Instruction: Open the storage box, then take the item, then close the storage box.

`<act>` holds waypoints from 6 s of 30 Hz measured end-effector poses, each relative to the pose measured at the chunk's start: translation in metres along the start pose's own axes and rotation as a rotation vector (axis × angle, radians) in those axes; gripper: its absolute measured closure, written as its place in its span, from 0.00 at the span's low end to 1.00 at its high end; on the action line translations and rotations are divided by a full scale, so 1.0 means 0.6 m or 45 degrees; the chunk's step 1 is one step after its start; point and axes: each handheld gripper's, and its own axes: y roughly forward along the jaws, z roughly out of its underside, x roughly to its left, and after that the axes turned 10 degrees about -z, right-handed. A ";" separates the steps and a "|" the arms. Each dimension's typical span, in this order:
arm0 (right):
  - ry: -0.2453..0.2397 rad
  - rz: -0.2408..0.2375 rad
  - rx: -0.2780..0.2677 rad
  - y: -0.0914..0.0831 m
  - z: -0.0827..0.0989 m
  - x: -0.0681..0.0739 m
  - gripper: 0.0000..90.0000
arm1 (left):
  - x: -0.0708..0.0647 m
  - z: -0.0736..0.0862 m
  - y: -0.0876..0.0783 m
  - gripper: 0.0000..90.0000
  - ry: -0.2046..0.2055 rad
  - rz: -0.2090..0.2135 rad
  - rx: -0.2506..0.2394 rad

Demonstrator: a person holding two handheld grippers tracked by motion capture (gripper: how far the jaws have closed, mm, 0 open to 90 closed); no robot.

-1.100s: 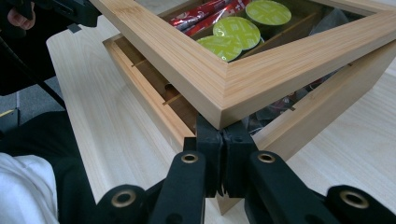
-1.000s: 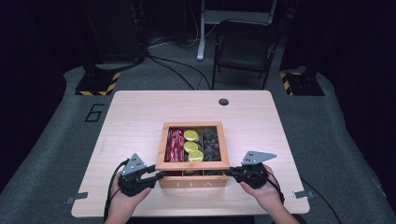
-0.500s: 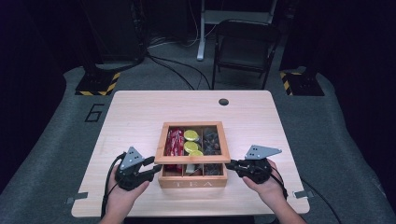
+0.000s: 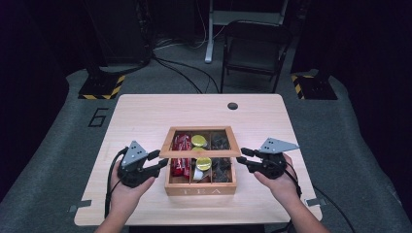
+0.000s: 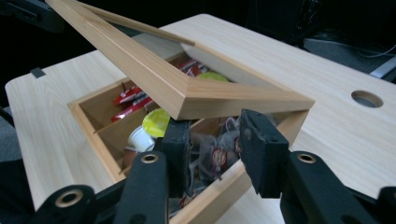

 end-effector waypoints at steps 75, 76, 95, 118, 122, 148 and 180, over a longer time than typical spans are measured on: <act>0.115 0.141 -0.048 0.111 -0.049 -0.126 0.66 | 0.064 -0.073 0.099 0.65 -0.153 -0.082 -0.115; 0.115 0.141 -0.048 0.111 -0.049 -0.126 0.66 | 0.063 -0.072 0.099 0.65 -0.154 -0.087 -0.118; 0.105 0.139 -0.060 0.107 -0.047 -0.120 0.66 | 0.043 -0.001 0.098 0.58 -0.232 -0.093 -0.072; 0.110 0.130 -0.071 0.107 -0.047 -0.123 0.65 | 0.007 0.055 0.142 0.57 -0.272 -0.032 0.051; 0.108 0.131 -0.067 0.106 -0.048 -0.122 0.65 | -0.002 0.056 0.153 0.58 -0.270 -0.025 0.058; 0.115 0.122 -0.081 0.107 -0.048 -0.125 0.65 | -0.023 0.057 0.203 0.67 -0.266 -0.106 0.163; 0.114 0.117 -0.079 0.106 -0.048 -0.126 0.65 | -0.022 0.043 0.177 0.95 -0.241 -0.170 0.127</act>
